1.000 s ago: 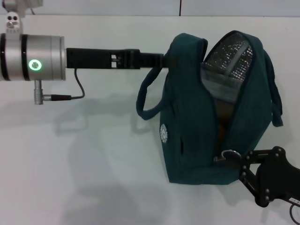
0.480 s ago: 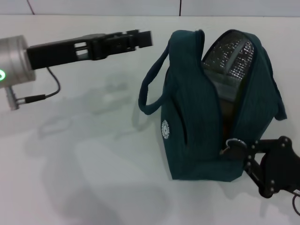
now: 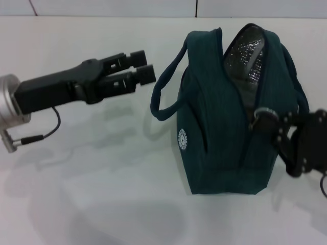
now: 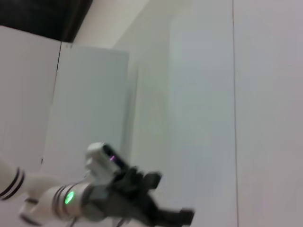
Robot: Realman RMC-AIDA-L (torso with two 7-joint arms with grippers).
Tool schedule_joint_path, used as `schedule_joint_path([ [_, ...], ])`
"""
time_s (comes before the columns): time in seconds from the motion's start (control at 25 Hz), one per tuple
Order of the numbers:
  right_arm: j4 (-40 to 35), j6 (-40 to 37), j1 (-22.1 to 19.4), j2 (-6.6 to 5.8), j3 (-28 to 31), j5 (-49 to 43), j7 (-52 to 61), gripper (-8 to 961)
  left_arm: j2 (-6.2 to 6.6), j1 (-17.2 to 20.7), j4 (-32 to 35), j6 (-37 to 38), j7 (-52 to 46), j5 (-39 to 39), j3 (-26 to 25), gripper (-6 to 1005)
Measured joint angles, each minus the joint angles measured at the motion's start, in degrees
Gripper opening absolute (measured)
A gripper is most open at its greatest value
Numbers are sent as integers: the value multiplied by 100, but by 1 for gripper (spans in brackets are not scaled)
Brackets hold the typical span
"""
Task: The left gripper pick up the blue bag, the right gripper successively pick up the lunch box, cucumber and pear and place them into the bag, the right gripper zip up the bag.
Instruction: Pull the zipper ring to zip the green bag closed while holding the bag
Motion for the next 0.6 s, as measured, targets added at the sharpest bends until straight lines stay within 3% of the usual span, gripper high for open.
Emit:
schedule_joint_path([
  [0.48, -85, 35, 525, 0, 46, 710, -66, 42, -20, 182, -881, 62, 1319, 114, 28, 864],
  [0.6, -73, 205, 848, 2, 86, 736, -50, 43, -51, 207, -1041, 9, 1629, 193, 18, 864],
])
